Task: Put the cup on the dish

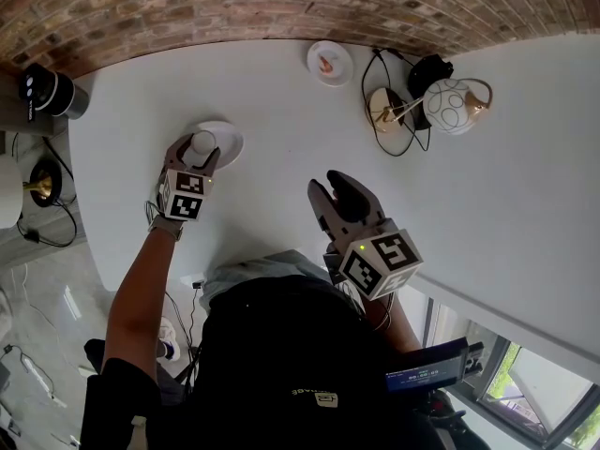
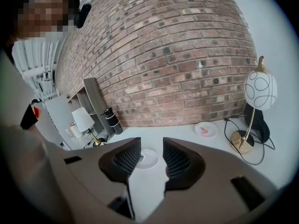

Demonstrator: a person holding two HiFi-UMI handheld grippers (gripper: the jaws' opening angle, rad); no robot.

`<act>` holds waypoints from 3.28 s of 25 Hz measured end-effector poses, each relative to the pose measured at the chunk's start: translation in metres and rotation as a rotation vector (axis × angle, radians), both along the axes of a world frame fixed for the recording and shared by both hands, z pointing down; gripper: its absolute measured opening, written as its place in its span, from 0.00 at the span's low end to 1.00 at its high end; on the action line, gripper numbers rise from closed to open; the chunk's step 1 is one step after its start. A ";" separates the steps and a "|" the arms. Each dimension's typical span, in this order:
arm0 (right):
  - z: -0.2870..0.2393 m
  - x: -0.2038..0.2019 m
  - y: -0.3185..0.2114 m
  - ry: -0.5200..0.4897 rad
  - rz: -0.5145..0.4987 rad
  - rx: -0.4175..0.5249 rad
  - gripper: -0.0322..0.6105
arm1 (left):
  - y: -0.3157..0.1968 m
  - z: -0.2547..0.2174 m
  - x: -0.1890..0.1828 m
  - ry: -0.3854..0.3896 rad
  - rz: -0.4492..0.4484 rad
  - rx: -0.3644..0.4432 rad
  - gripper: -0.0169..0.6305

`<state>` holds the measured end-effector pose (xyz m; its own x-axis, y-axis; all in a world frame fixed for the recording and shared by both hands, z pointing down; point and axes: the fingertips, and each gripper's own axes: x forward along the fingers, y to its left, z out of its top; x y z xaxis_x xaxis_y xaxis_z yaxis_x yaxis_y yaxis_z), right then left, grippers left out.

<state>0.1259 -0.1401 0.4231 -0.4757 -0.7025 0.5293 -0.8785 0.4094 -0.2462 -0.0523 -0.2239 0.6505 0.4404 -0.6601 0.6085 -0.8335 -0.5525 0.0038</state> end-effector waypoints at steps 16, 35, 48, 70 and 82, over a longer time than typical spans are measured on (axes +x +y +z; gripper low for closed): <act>0.000 -0.003 0.006 -0.009 -0.006 0.003 0.28 | 0.004 -0.003 0.002 -0.041 0.036 0.021 0.44; -0.006 -0.023 0.005 -0.053 -0.039 0.035 0.28 | 0.012 -0.041 -0.005 -0.022 0.026 0.094 0.44; -0.023 -0.045 -0.002 -0.146 -0.070 0.083 0.28 | 0.029 -0.111 -0.023 -0.009 -0.012 0.176 0.44; -0.039 -0.124 -0.021 -0.314 -0.270 0.126 0.28 | 0.098 -0.252 -0.086 0.073 -0.235 0.304 0.43; -0.060 -0.182 -0.027 -0.351 -0.390 0.171 0.28 | 0.125 -0.288 -0.119 0.206 -0.383 0.333 0.43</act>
<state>-0.0563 -0.1675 0.3634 -0.8452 -0.5011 0.1858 -0.5310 0.7477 -0.3987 -0.1713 -0.0989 0.3623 0.2184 -0.9390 0.2657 -0.9758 -0.2085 0.0653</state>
